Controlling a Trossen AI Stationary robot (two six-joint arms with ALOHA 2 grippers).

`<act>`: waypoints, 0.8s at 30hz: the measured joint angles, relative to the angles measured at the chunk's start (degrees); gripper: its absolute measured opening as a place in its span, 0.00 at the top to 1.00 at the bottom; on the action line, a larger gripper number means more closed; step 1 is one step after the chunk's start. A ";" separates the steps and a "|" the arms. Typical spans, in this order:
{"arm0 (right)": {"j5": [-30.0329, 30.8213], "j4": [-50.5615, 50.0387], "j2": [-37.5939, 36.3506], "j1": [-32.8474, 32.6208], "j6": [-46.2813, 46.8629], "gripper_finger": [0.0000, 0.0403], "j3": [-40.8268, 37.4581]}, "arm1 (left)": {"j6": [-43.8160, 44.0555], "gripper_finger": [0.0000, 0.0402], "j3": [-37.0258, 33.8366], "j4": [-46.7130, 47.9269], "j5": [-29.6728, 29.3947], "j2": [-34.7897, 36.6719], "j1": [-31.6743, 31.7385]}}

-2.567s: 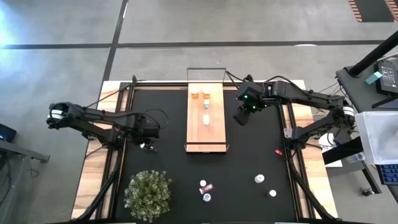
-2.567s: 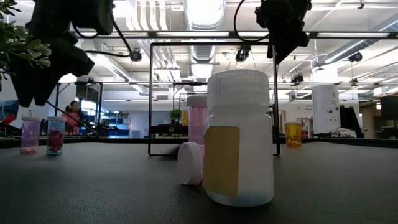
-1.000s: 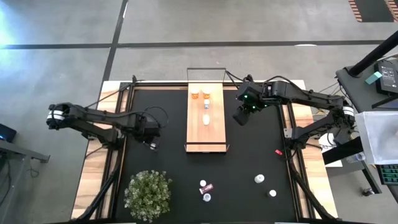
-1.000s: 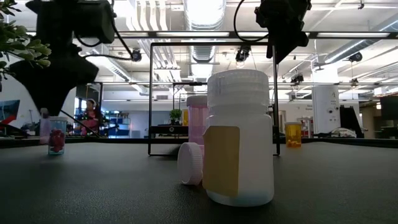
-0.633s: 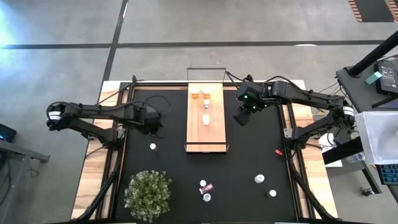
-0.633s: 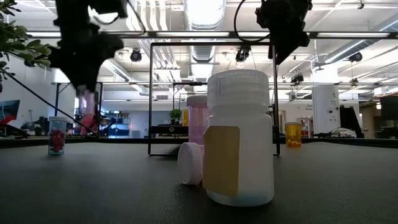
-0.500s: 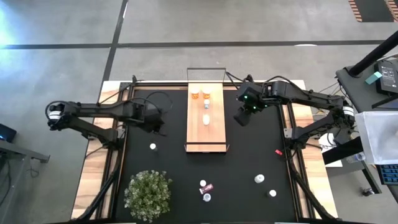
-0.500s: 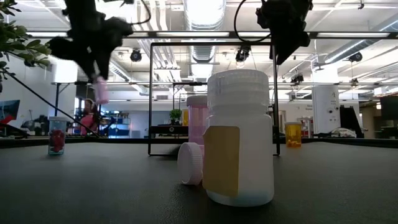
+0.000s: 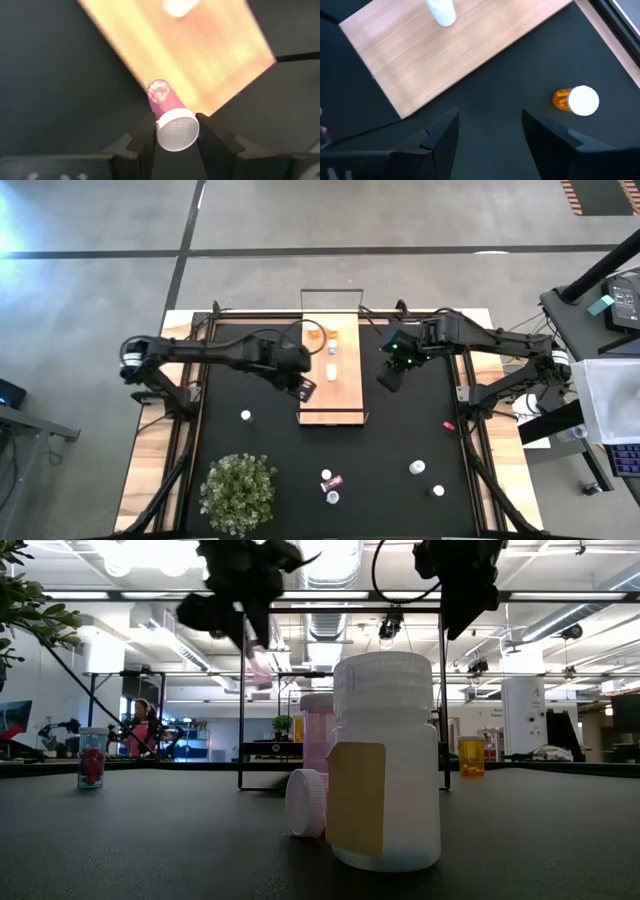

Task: Pick and place medicine bottles onto shelf by color
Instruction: Put the top pink pill bottle on the shelf

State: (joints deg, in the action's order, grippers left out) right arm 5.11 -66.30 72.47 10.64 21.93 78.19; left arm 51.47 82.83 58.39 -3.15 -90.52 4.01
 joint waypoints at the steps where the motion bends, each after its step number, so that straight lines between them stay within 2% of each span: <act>1: 0.01 0.00 0.00 -0.48 0.02 0.49 0.00 | -0.94 0.73 1.48 0.06 0.37 -1.40 0.00; 6: 0.23 0.02 -0.02 -2.18 -0.02 0.49 0.00 | -2.65 0.73 7.66 -0.01 1.11 -7.18 0.00; 12: 1.74 0.04 -0.04 -2.54 -1.10 0.49 0.00 | -2.92 0.73 11.57 0.08 1.65 -12.19 0.00; 24: 2.57 0.13 -0.04 -2.52 -3.10 0.49 0.00 | 0.24 0.73 12.38 -6.28 4.34 -16.32 -0.07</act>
State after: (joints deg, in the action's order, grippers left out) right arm 7.68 -66.17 72.42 8.12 18.83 78.19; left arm 51.72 95.21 52.11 1.19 -106.84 3.95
